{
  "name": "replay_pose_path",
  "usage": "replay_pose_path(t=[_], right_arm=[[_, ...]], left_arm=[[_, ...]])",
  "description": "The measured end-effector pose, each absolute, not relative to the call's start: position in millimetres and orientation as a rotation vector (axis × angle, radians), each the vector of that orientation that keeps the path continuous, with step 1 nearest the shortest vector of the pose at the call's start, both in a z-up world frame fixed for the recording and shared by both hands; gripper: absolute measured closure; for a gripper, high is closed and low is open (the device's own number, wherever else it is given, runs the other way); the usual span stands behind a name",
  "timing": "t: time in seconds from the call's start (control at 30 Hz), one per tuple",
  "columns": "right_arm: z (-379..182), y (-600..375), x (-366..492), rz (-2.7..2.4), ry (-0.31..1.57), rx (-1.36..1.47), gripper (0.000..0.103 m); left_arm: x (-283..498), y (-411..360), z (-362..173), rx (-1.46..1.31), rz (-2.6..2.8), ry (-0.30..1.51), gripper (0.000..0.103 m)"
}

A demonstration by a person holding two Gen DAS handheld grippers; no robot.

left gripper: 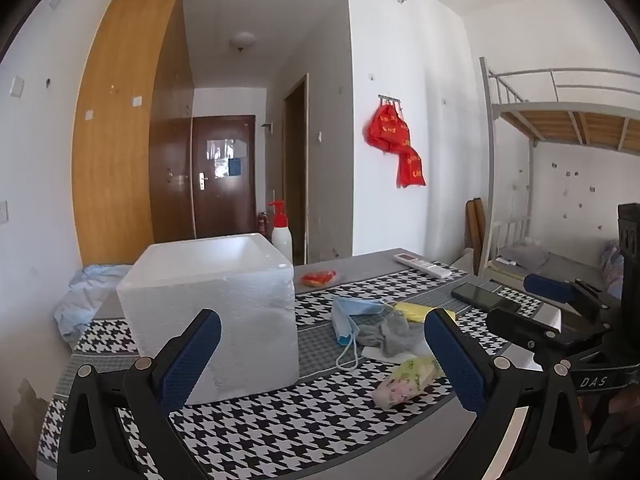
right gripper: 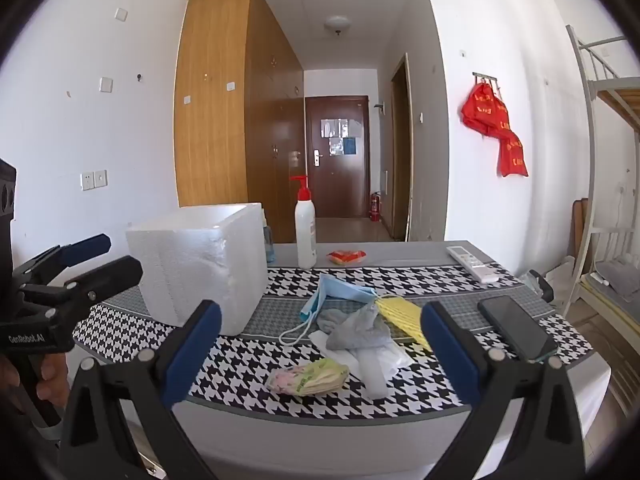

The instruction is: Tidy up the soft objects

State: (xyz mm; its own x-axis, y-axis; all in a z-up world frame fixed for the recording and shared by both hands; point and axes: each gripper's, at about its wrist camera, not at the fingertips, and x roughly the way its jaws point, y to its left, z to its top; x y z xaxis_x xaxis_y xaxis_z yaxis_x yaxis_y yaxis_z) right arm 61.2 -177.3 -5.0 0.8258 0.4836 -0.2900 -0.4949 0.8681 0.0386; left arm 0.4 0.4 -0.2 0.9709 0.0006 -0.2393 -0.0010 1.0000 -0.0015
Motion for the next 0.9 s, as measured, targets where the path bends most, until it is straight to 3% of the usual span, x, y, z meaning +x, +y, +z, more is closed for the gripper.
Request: replay_pose_path(t=[0.9], right_arm=[[1.5,-188.6,56.2,0.491,0.267,-0.057,0.002]], left_arm=[[4.8,5.6,5.4,-0.042,-0.048,0.231,0.001]])
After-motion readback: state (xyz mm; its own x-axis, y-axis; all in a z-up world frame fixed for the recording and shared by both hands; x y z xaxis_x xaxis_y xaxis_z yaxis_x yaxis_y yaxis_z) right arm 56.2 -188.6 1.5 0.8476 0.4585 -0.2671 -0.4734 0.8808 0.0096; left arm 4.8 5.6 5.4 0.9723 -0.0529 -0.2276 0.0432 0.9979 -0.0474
